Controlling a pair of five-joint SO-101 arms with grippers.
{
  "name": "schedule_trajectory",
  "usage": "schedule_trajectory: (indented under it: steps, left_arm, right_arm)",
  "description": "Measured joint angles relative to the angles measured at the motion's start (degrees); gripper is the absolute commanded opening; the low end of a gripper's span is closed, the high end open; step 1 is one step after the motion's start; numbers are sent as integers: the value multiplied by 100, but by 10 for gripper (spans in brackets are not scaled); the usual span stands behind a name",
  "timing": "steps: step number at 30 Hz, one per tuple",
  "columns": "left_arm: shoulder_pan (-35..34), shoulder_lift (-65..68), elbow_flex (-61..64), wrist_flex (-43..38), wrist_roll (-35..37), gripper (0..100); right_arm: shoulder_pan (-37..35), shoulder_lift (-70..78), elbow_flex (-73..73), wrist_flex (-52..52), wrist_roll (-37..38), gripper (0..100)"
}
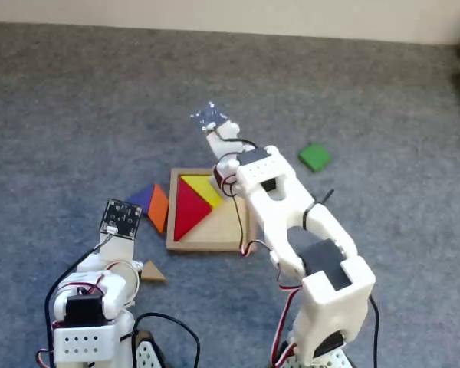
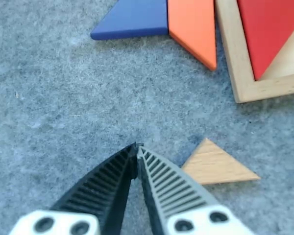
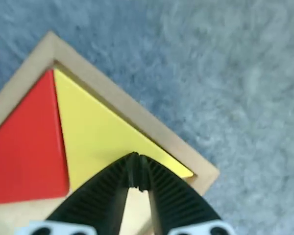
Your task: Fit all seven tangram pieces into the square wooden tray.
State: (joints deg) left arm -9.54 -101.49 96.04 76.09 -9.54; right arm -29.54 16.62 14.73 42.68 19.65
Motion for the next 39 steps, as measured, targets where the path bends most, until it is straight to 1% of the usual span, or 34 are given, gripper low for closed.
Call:
schedule_trajectory:
  steps: [4, 9, 15, 19, 24, 28, 30, 33, 35, 36, 37, 39]
  left_arm:
    - [0, 0, 0, 0, 0, 6]
    - [0, 0, 0, 0, 0, 6]
    - [0, 0, 0, 0, 0, 6]
    - [0, 0, 0, 0, 0, 6]
    - [0, 0, 0, 0, 0, 6]
    - [0, 0, 0, 0, 0, 6]
    - [0, 0, 0, 0, 0, 6]
    - [0, 0, 0, 0, 0, 6]
    - [0, 0, 0, 0, 0, 6]
    - [0, 0, 0, 0, 0, 6]
    - [0, 0, 0, 0, 0, 6]
    - [0, 0, 0, 0, 0, 6]
  right_arm:
    - [-105, 9, 0, -325, 0, 4]
    - [-132, -70, 18, -404, 0, 4]
    - [-97, -1090, 747, -404, 0, 4]
    - [237, -2171, 1398, -404, 0, 4]
    - [888, -3464, 2022, -404, 0, 6]
    - [1371, -3771, 2119, -404, 0, 9]
    - [1609, -3710, 2127, -404, 0, 58]
    - [1969, -3253, 2066, -404, -316, 241]
    - [2163, -2752, 1741, -378, -466, 354]
    - [2215, -2497, 1530, -281, -492, 385]
    - [2251, -2207, 1266, -149, -510, 396]
    - [2286, -1635, 615, 237, -527, 396]
